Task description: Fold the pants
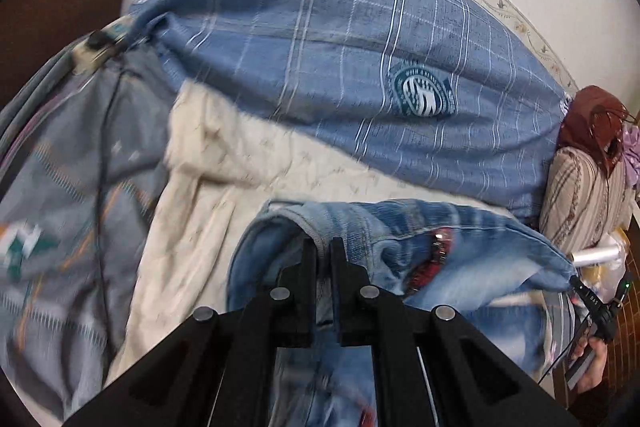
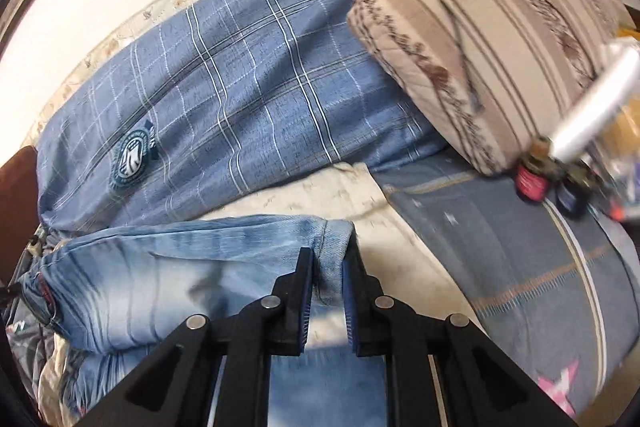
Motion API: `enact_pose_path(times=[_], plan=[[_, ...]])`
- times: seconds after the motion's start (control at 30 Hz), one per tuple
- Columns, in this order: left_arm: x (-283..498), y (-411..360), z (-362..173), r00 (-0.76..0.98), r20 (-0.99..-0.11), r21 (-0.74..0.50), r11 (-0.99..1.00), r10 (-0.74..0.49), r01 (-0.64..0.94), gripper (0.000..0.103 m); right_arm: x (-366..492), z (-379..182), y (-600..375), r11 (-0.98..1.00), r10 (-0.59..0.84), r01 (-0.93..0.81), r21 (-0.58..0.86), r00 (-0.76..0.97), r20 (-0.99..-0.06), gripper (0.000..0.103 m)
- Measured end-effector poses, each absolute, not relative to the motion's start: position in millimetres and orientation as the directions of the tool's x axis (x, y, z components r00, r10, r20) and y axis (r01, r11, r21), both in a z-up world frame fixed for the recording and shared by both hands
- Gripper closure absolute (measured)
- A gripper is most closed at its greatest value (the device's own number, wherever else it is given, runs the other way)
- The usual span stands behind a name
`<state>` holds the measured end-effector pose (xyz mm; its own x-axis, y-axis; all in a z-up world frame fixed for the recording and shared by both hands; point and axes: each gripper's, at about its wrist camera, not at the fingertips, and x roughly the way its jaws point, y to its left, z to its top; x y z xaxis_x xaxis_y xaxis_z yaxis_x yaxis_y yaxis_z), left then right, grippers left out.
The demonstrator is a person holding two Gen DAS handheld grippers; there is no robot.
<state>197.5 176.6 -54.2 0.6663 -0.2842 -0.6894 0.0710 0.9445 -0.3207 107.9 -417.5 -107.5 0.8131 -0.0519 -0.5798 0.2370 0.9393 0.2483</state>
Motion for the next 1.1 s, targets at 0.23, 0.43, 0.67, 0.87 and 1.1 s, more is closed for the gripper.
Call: enact_pose_path(times=[0.23,0.43,0.67,0.87,1.1], plan=[[123,183,-109,0.572,-0.769,-0.308,0.95,-0.285,0.059,0.097,33,-142,-424,0.924,-0.009,0.244,0.295,0.784,-0.621,0.089],[93,191,-155,0.512,-0.815,-0.32,0.947,-0.274,-0.003,0.095,-11,-184,-412,0.924,0.027,0.245,0.293,0.722,-0.692,0.088],[73,208,-162,0.488,-0.846,-0.268,0.963,-0.216,-0.039,0.094,-40,-209,-422,0.877,0.09,0.311,0.365,0.64,-0.763,0.084],[52,231,-141,0.535,-0.823,-0.261,0.964,-0.192,-0.055,0.094,-53,-194,-414,0.903,0.039,0.305,0.303,0.645,-0.764,0.084],[57,188,-100,0.621,-0.734,-0.292,0.953,-0.274,0.077,0.094,-37,-164,-397,0.888,0.092,0.262,0.377,0.703,-0.706,0.084]])
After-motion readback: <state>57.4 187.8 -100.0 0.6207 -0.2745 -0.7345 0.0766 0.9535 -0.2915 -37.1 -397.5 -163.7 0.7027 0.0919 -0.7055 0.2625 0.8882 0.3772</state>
